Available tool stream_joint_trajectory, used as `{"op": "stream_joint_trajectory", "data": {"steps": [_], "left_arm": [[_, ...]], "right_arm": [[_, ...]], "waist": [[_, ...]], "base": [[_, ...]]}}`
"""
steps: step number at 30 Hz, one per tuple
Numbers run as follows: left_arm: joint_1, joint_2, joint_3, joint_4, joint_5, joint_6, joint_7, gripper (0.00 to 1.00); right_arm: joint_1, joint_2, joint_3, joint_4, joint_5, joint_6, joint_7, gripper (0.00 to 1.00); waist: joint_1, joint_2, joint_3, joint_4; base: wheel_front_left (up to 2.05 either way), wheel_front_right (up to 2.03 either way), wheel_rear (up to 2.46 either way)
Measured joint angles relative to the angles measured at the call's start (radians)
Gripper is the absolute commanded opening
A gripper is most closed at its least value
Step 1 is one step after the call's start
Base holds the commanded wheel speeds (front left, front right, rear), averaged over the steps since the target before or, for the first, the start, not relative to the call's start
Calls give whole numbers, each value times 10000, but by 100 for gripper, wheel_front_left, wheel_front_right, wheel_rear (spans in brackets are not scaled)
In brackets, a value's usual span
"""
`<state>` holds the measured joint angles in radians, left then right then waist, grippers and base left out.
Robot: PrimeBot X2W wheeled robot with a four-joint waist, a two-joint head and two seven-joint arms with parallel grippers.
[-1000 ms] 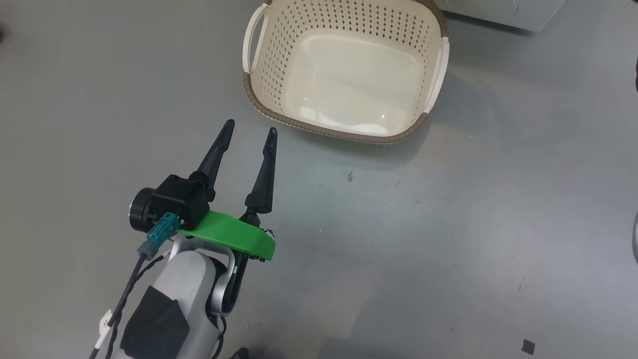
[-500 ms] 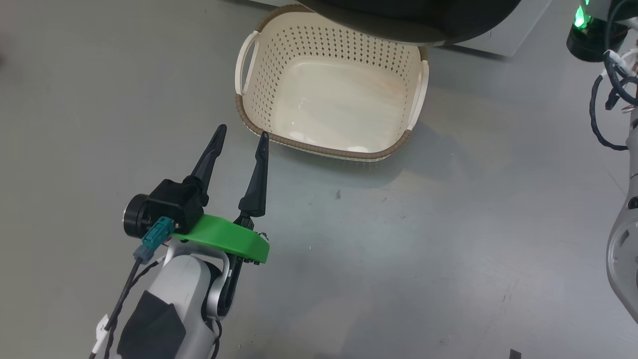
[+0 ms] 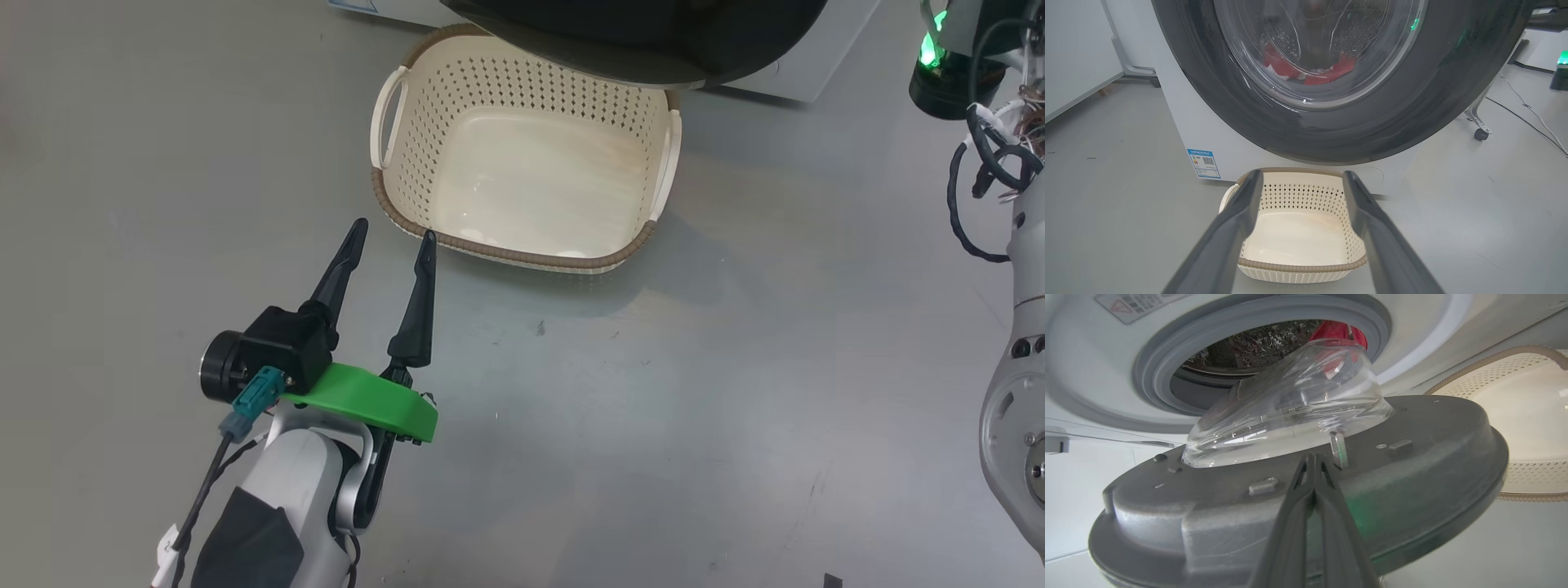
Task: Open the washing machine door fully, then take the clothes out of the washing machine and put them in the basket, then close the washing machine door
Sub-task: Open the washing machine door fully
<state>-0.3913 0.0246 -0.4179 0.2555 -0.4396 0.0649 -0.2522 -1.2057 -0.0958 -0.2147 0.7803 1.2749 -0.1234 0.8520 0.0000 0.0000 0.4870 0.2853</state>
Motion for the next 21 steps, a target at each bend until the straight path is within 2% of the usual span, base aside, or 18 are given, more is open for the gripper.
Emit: {"op": "stream_joint_trajectory", "data": {"steps": [3, 12, 14, 21], "left_arm": [[22, 2, 10, 46, 0, 0, 0, 100], [196, 4, 288, 107, -330, -12, 0, 100], [229, 8, 372, 125, -330, -12, 0, 100], [284, 10, 897, 167, -245, -12, 0, 100]], "right_arm": [[225, -33, 140, -165, -215, 401, -297, 0], [1170, -880, 1275, -838, -2291, 2336, -1960, 0], [1407, -934, 1513, -984, -2671, 2458, -2359, 0], [1987, -1246, 2184, -1839, -3948, 2456, -4100, 0]], "waist": [[0, 0, -106, -12], [0, 0, -611, -105], [0, 0, -754, -145], [0, 0, -1245, -381]], "base": [[0, 0, 0], [0, 0, 0], [0, 0, 0], [0, 0, 0]]}}
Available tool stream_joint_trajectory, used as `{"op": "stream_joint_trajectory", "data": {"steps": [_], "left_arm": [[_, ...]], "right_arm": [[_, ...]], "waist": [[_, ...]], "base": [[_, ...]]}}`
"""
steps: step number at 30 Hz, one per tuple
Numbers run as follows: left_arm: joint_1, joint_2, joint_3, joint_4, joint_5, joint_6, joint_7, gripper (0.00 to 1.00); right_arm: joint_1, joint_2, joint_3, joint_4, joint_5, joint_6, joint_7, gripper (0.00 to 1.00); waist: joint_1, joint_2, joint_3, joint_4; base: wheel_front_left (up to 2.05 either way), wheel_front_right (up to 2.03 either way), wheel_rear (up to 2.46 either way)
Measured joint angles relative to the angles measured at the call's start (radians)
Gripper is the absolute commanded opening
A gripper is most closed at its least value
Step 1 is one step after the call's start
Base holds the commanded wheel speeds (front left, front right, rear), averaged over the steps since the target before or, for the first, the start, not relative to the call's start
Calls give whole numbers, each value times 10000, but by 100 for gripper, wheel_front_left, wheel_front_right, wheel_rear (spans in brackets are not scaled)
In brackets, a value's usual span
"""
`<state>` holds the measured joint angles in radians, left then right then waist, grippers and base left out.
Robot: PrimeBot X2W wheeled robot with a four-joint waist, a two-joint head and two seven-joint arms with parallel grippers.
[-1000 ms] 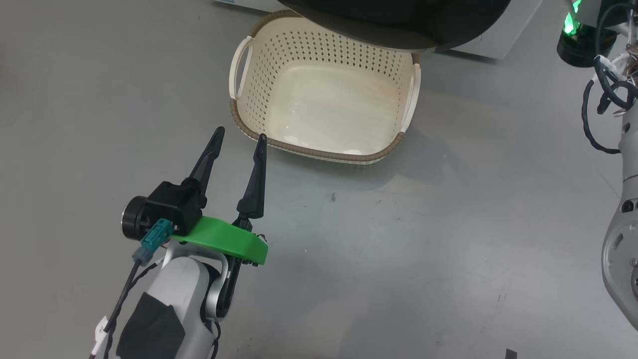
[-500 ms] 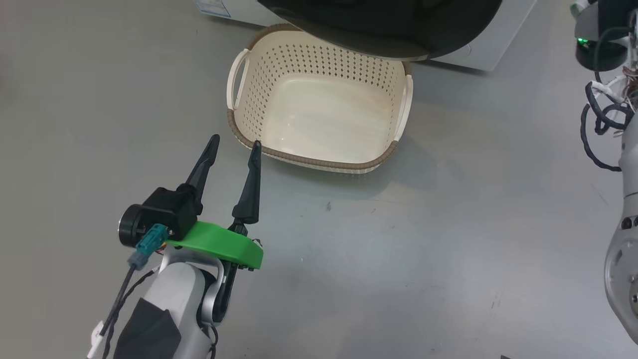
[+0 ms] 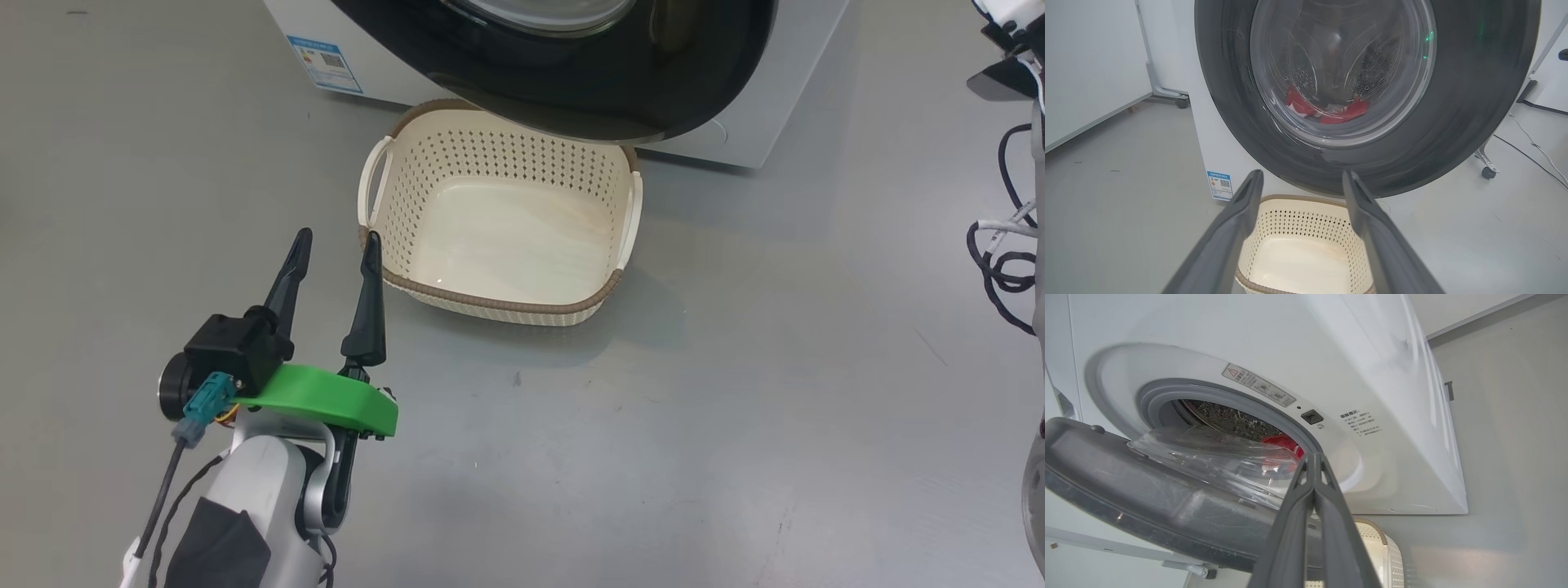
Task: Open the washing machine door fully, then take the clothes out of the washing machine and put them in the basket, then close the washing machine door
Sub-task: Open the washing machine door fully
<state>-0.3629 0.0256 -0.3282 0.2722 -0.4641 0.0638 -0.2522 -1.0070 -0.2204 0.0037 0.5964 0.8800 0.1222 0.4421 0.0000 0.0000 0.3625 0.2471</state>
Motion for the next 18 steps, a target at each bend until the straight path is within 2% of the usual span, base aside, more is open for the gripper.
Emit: {"op": "stream_joint_trajectory", "data": {"steps": [7, 12, 18], "left_arm": [[51, -2, 274, 17, 267, -75, 0, 100], [143, 6, 543, 17, 502, -75, 0, 100], [298, 8, 798, -13, 556, -77, 0, 100]], "right_arm": [[1046, -483, 621, -775, -1164, -2, -1620, 0], [1900, -523, 1496, -1697, -1868, -2, -2727, 0], [3011, -491, 1983, -2257, -2201, -2, -3820, 0]], "waist": [[0, 0, -375, -318], [0, 0, -611, -498], [0, 0, -810, -688]], "base": [[0, 0, 0], [0, 0, 0], [0, 0, 0]]}}
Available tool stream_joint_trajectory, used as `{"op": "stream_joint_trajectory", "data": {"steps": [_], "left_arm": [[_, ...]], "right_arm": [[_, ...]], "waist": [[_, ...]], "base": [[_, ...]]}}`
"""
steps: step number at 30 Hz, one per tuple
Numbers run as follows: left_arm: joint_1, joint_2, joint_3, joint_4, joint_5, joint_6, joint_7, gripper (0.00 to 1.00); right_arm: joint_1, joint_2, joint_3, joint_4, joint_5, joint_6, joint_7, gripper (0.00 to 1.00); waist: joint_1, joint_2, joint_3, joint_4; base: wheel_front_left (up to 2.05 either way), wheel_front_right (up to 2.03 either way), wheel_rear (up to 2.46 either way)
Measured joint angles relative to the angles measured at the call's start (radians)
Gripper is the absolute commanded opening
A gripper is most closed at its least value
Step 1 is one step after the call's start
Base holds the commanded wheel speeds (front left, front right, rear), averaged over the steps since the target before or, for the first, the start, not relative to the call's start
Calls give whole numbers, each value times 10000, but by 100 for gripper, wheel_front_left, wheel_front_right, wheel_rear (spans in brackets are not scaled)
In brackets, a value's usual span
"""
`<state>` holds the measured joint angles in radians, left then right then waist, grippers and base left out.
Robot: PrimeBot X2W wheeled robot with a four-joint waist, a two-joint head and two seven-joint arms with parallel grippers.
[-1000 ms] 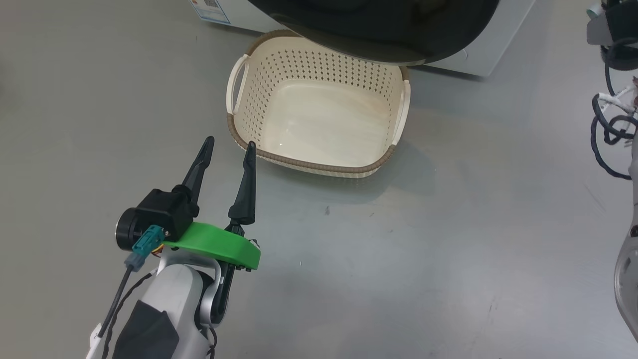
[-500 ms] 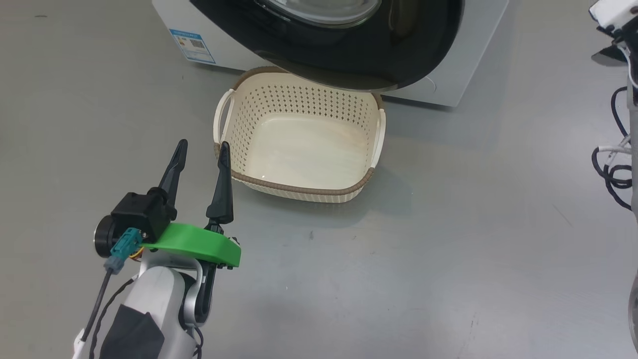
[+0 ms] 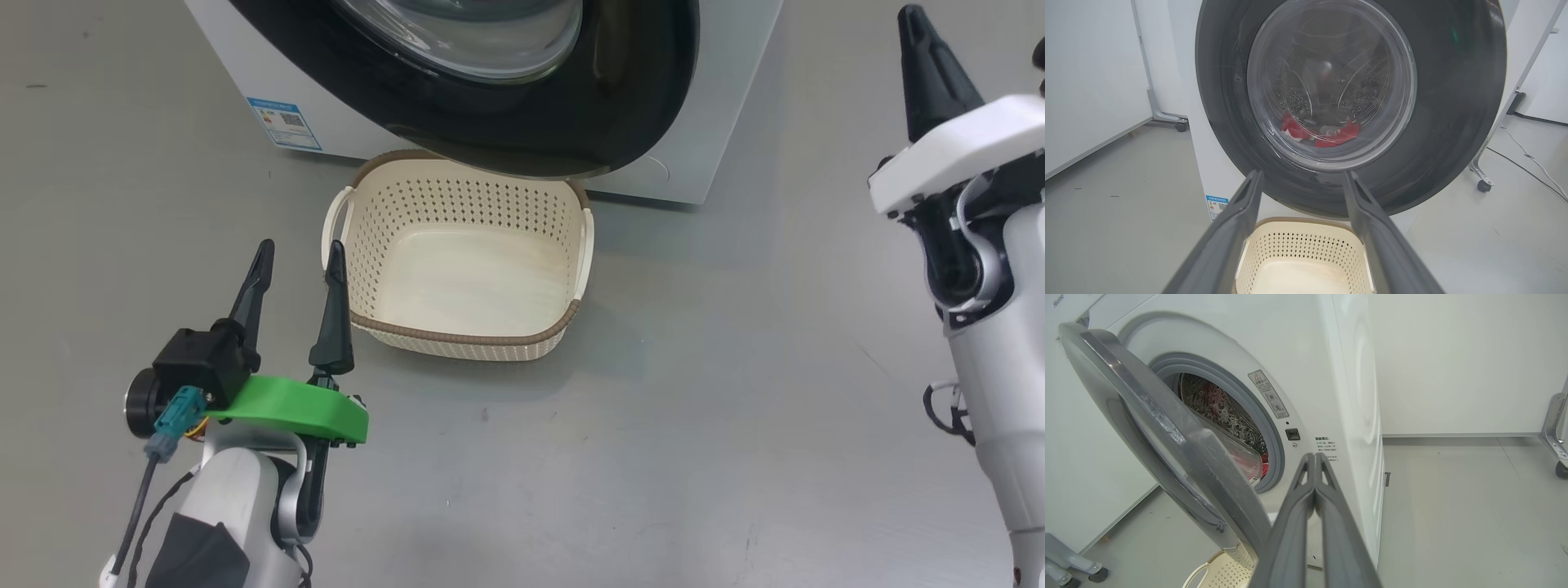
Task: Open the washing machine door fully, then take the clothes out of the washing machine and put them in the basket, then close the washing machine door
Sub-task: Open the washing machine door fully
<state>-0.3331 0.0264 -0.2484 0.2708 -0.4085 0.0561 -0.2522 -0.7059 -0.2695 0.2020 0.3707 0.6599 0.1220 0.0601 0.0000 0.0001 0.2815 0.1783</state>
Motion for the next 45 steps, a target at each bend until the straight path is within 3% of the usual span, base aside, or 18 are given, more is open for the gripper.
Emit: {"op": "stream_joint_trajectory", "data": {"steps": [6, 7, 8, 9, 17, 24, 45], "left_arm": [[208, 2, 286, -90, 86, -12, 0, 100], [249, 0, 322, -104, 94, -15, 0, 100], [286, 0, 366, -105, 127, -52, 0, 100], [312, 2, 407, -105, 146, -86, 0, 100], [475, 8, 568, -146, 173, -96, 0, 100], [524, 10, 585, -161, 297, -176, 0, 100], [656, 10, 591, -194, 316, -219, 0, 100]], "right_arm": [[1094, 127, 230, -334, -627, 0, -1231, 1], [1261, 192, 219, -343, -683, 0, -1453, 40], [1442, 253, 217, -345, -782, 0, -1682, 98], [1626, 297, 278, -337, -918, -8, -1758, 100], [2870, 790, 493, -303, -1592, -512, -2949, 100], [3439, 1039, 387, -362, -1712, -901, -3035, 100], [3962, 1289, 190, -922, -2057, -1151, -3093, 100]], "waist": [[0, 0, -163, -249], [0, 0, -181, -292], [0, 0, -200, -335], [0, 0, -219, -377], [0, 0, -358, -642], [0, 0, -424, -772], [0, 0, -452, -807]], "base": [[0, 0, 0], [0, 0, 0], [0, 0, 0], [0, 0, 0], [0, 0, 0], [0, 0, 0], [0, 0, 0]]}}
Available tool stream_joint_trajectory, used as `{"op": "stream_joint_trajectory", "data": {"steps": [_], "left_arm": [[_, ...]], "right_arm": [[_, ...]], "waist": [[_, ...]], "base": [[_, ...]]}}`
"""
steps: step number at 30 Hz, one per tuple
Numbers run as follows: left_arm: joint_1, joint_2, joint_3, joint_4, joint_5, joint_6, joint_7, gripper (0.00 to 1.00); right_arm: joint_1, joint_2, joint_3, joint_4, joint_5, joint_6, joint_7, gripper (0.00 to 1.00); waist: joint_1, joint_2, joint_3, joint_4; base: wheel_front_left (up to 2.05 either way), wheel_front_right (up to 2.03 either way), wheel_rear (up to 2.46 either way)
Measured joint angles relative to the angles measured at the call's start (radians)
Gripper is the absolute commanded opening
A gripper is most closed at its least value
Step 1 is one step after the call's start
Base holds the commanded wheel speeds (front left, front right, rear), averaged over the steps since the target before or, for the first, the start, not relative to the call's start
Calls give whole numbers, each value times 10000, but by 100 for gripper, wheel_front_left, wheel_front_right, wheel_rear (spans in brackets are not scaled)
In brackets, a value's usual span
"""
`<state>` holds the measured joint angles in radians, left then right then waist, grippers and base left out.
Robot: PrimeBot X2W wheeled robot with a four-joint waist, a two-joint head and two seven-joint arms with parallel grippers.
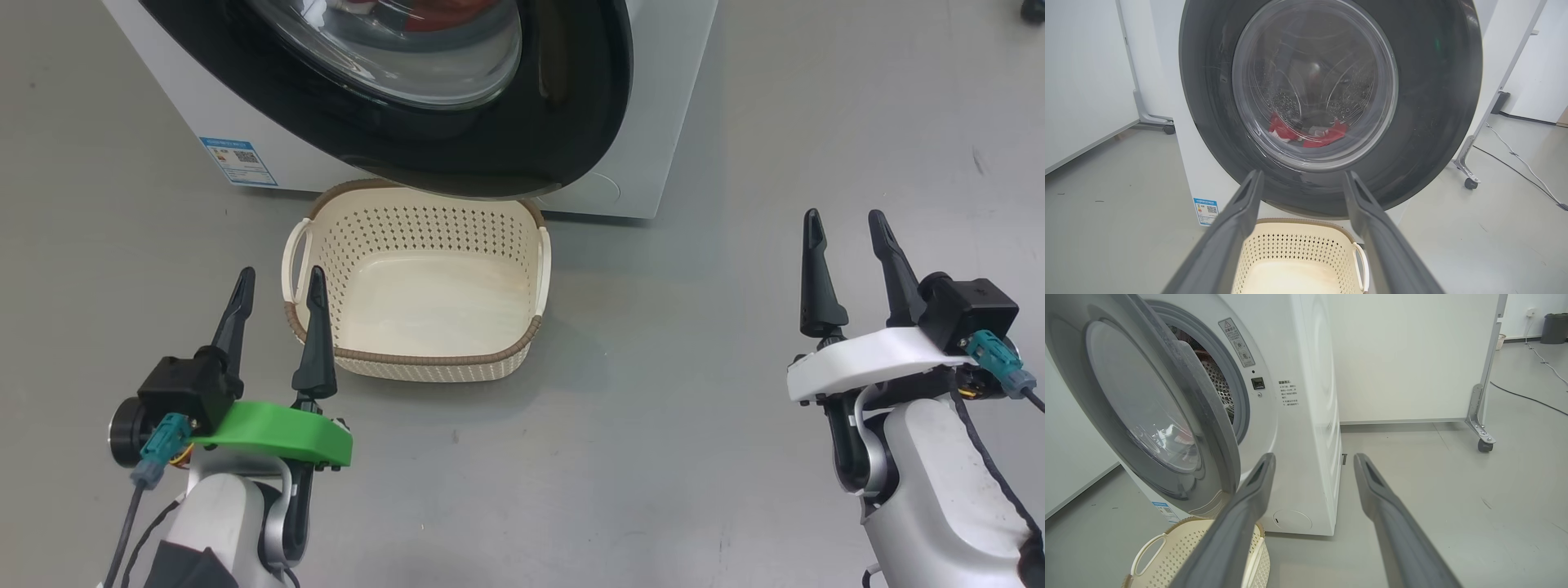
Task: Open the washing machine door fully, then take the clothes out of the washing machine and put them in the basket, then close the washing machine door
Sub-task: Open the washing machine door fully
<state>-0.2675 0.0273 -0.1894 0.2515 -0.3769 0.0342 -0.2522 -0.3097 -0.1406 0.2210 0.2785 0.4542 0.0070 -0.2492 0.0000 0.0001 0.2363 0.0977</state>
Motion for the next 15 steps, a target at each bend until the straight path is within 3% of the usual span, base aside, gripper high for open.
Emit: {"op": "stream_joint_trajectory", "data": {"steps": [15], "left_arm": [[12, 0, 12, -4, -12, 0, 0, 100]], "right_arm": [[129, 8, -128, -259, -224, 12, -2, 100]], "waist": [[0, 0, -36, 25]], "base": [[0, 0, 0]]}}
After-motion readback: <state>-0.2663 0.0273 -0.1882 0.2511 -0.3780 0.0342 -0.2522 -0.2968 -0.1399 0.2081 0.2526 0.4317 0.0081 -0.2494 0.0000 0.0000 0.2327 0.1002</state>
